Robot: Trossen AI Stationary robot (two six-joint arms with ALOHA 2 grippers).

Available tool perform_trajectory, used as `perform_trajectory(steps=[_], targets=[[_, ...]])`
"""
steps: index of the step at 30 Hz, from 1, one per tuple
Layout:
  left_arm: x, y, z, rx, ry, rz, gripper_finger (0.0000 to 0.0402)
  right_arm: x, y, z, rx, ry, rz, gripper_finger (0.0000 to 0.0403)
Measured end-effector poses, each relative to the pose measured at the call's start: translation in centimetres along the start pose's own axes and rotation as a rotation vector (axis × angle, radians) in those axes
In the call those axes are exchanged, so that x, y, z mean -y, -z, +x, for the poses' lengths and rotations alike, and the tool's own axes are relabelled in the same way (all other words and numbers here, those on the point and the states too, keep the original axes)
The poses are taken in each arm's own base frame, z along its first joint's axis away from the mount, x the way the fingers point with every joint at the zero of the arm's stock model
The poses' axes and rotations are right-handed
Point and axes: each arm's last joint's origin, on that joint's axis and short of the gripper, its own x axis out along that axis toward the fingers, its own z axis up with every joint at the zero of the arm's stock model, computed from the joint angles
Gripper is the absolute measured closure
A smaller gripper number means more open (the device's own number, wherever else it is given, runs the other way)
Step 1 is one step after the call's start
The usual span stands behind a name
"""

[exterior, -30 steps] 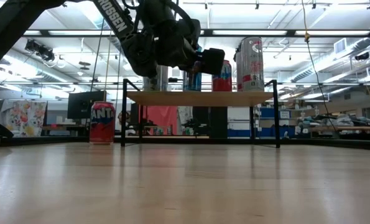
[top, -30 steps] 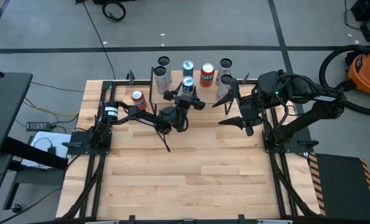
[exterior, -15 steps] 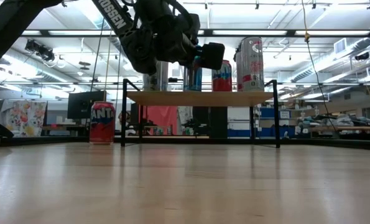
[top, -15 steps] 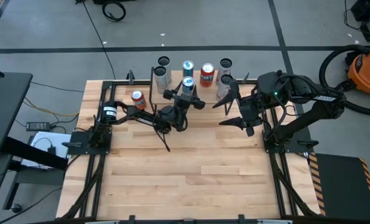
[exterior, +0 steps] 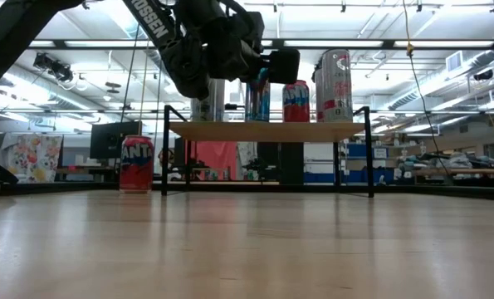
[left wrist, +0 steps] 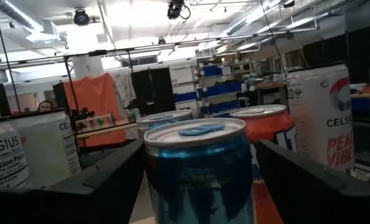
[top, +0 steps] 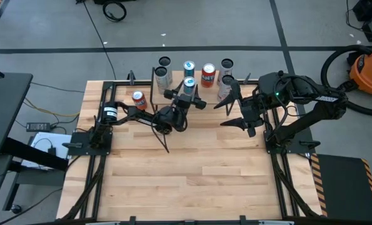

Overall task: Place canned beverage on shelf
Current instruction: Put the blue soda can on the shelf aligned with the other blue soda can, then put the red soda can on the shelf aligned with the other red soda can

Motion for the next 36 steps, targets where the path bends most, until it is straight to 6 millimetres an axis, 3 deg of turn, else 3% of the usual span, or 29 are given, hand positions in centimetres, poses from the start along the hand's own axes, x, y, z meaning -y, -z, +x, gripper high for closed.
perform_trajectory(steps=[6, 19, 36], targets=[[-0.3, -0.6, -0.1, 0.014, -0.009, 0.027, 0.0088, 0.0, 0.0, 0.0, 0.0, 0.0, -0.002, 0.0108], [-1.6, -4.4, -0.3, 0.065, 0.007, -0.042, 0.0088, 0.0, 0.0, 0.0, 0.0, 0.0, -0.006, 0.0108], [-5.1, -12.6, -3.2, 0.043, -0.003, -0.037, 0.0088, 0.2, 0.2, 0.0, -0.056, 0.065, -0.011, 0.0108]])
